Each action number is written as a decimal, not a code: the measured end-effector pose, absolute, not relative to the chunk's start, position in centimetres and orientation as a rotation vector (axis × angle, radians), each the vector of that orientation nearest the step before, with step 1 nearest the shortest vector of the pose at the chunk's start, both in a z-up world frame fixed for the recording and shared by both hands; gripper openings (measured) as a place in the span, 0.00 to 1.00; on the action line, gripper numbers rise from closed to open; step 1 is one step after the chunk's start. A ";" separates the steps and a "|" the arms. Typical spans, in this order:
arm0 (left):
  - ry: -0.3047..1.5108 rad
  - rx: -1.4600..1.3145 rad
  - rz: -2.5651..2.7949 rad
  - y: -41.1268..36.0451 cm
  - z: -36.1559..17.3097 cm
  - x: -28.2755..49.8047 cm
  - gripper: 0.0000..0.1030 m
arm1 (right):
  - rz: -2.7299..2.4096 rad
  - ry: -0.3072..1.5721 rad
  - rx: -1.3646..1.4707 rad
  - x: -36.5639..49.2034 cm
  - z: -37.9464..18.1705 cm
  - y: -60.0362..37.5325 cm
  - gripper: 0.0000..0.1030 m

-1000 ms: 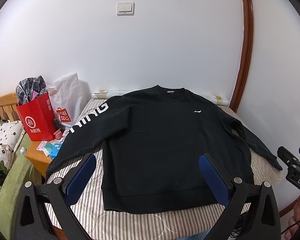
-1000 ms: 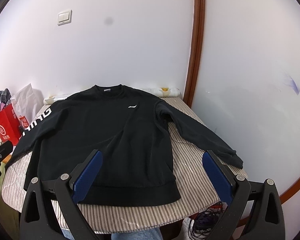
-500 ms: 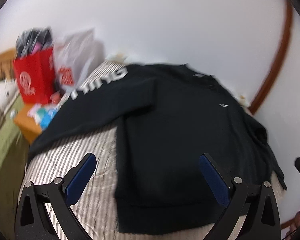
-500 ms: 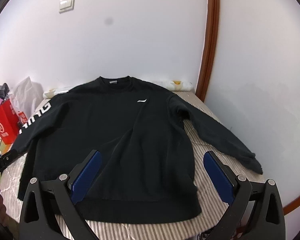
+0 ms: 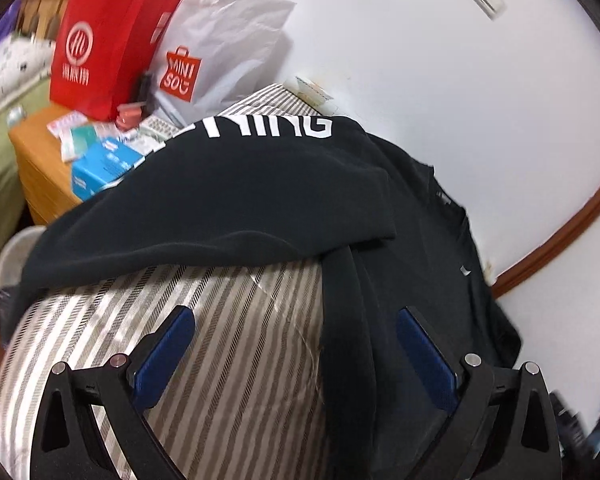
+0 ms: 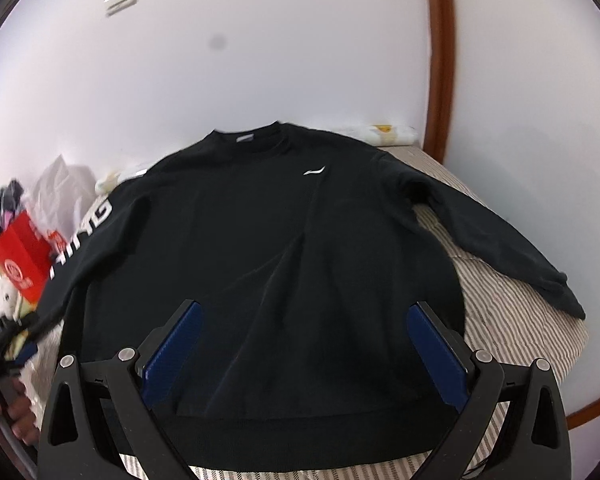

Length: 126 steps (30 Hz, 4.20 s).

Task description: Fold small clothes

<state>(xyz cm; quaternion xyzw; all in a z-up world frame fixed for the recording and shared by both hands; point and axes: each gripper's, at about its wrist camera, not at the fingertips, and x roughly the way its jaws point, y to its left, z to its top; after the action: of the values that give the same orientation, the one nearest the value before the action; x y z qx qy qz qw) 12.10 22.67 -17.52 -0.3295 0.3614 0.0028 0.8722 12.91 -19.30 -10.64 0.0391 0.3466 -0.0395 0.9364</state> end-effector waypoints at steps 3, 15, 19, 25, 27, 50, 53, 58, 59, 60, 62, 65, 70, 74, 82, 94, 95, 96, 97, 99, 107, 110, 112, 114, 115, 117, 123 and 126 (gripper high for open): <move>0.756 -0.747 0.017 23.5 -18.5 12.8 0.95 | -0.086 0.717 0.024 13.5 -11.0 -18.2 0.98; 0.773 -0.692 0.253 25.8 -19.3 15.9 0.29 | -0.079 0.711 -0.011 13.7 -11.5 -18.1 0.98; 0.811 -0.603 0.264 25.2 -17.9 16.9 0.13 | -0.101 0.708 -0.054 13.7 -12.0 -18.9 0.98; 0.716 -0.503 0.226 22.5 -11.6 17.0 0.09 | -0.051 0.683 0.060 13.1 -12.2 -22.2 0.98; 0.690 -0.465 0.205 21.0 -9.8 17.4 0.09 | -0.040 0.677 0.075 13.2 -12.2 -23.2 0.98; 0.746 -0.051 -0.128 -7.9 -8.4 30.7 0.09 | -0.230 0.706 0.123 14.3 -13.9 -37.7 0.98; 0.792 -0.073 -0.150 -9.1 -9.7 31.4 0.09 | -0.231 0.734 0.116 14.0 -14.7 -37.8 0.98; 0.862 -0.113 -0.244 -9.2 -11.0 30.7 0.57 | -0.224 0.752 0.046 14.8 -14.5 -36.3 0.98; 0.840 -0.106 -0.257 -9.0 -10.6 29.9 0.59 | -0.220 0.744 0.035 15.0 -14.1 -35.8 0.98; 0.821 -0.096 -0.265 -8.7 -10.2 29.2 0.59 | -0.213 0.737 0.031 15.4 -13.8 -35.2 0.98; 0.793 -0.075 -0.299 -7.4 -9.1 27.7 0.61 | -0.175 0.724 0.037 16.4 -12.9 -33.8 0.98; 0.744 -0.060 -0.295 -4.3 -7.6 26.3 0.70 | -0.117 0.713 0.025 18.5 -11.8 -31.1 0.98; 0.683 0.033 -0.026 3.8 -8.0 26.0 0.77 | -0.001 0.739 -0.029 23.7 -11.6 -24.9 0.98; 0.733 0.030 0.149 9.7 -10.5 27.1 0.77 | 0.100 0.797 -0.065 28.5 -12.9 -19.5 0.98; 0.818 -0.046 0.179 14.4 -14.6 32.2 0.77 | 0.301 0.837 -0.213 31.8 -15.3 -8.6 0.97; 0.876 -0.094 0.105 14.4 -18.4 32.9 0.77 | 0.393 0.858 -0.300 34.8 -18.1 -5.1 0.18; 0.878 -0.106 0.101 14.6 -18.5 32.9 0.77 | 0.396 0.836 -0.271 34.8 -17.1 -6.3 0.18; 0.880 -0.115 0.101 14.7 -18.6 32.9 0.78 | 0.381 0.807 -0.247 34.8 -16.0 -7.5 0.18; 0.885 -0.127 0.101 14.9 -18.8 32.9 0.78 | 0.358 0.774 -0.223 34.7 -15.0 -8.7 0.18; 0.889 -0.149 0.097 15.2 -18.9 32.9 0.79 | 0.298 0.712 -0.141 34.6 -12.7 -12.5 0.18; 0.890 -0.157 0.105 15.4 -19.0 32.9 0.79 | -0.053 0.804 0.096 36.8 -13.7 -27.7 0.21; 0.891 -0.161 0.103 15.4 -19.1 32.9 0.79 | -0.154 0.835 0.103 36.3 -14.8 -30.6 0.23; 0.891 -0.158 0.105 15.4 -19.1 33.0 0.79 | -0.131 0.826 0.138 35.5 -14.7 -31.1 0.31; 0.891 -0.158 0.105 15.4 -19.1 33.0 0.79 | -0.093 0.800 0.123 35.1 -14.2 -30.2 0.45; 0.891 -0.160 0.105 15.4 -19.1 33.0 0.79 | -0.086 0.786 0.099 35.2 -14.0 -29.4 0.52; 0.890 -0.160 0.105 15.4 -19.1 33.0 0.79 | -0.072 0.758 0.032 35.4 -14.0 -27.7 0.54; 0.889 -0.166 0.113 15.6 -19.1 32.9 0.80 | -0.139 0.915 -0.042 39.2 -18.9 -27.3 0.53; 0.887 -0.180 0.119 16.0 -19.1 32.9 0.80 | -0.150 0.917 -0.014 38.5 -19.2 -28.0 0.53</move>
<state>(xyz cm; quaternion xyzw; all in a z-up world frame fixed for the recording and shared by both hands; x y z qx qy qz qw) 32.88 15.99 -19.05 -0.0867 0.4284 0.0573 0.8976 38.47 -27.98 -19.23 -0.0068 0.4420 -0.0721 0.8941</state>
